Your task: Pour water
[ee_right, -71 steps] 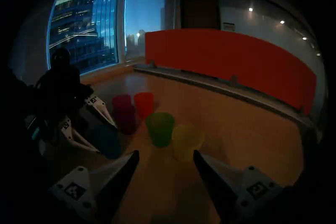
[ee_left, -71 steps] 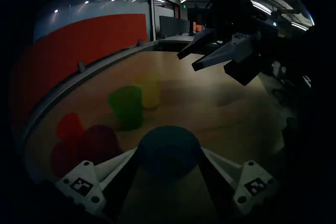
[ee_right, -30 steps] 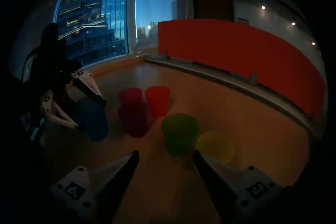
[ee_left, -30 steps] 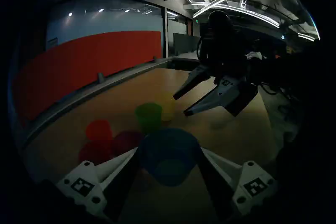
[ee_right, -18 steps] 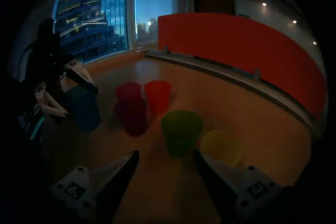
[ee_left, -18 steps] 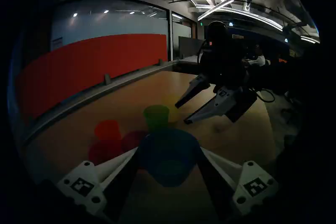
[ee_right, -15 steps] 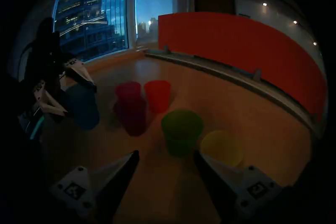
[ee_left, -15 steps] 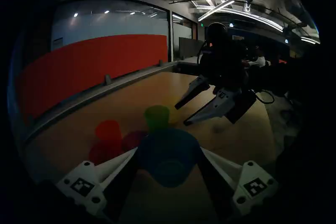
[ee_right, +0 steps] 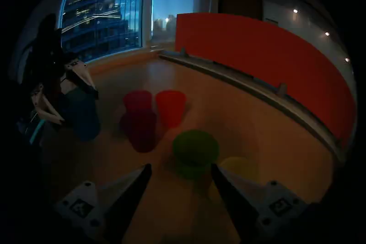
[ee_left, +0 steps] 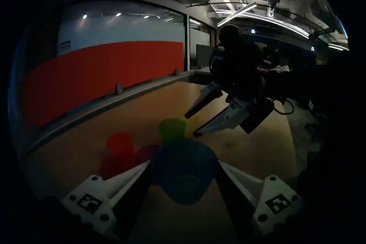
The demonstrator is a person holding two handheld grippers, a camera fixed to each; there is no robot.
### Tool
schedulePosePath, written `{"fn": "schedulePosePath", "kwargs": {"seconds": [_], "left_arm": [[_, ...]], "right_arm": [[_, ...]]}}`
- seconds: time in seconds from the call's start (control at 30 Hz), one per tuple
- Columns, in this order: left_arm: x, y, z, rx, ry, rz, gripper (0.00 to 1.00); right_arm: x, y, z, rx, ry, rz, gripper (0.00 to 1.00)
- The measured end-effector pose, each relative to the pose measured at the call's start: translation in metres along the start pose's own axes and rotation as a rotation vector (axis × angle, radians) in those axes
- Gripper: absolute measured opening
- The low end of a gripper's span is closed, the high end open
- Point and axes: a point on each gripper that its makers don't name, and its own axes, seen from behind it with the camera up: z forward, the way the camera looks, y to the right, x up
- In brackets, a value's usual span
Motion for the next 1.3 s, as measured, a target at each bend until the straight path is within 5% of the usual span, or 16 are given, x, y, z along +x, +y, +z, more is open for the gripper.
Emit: {"fn": "schedulePosePath", "kwargs": {"seconds": [0.6,1.3], "left_arm": [[0.002,-0.006,-0.013,0.015,0.014,-0.011,0.87],[-0.003,-0.011,-0.016,0.025,0.012,-0.016,0.87]], "right_arm": [[0.028,0.019,0.026,0.01,-0.022,-0.028,0.97],[0.022,0.023,0.042,0.015,-0.053,-0.032,0.97]]}}
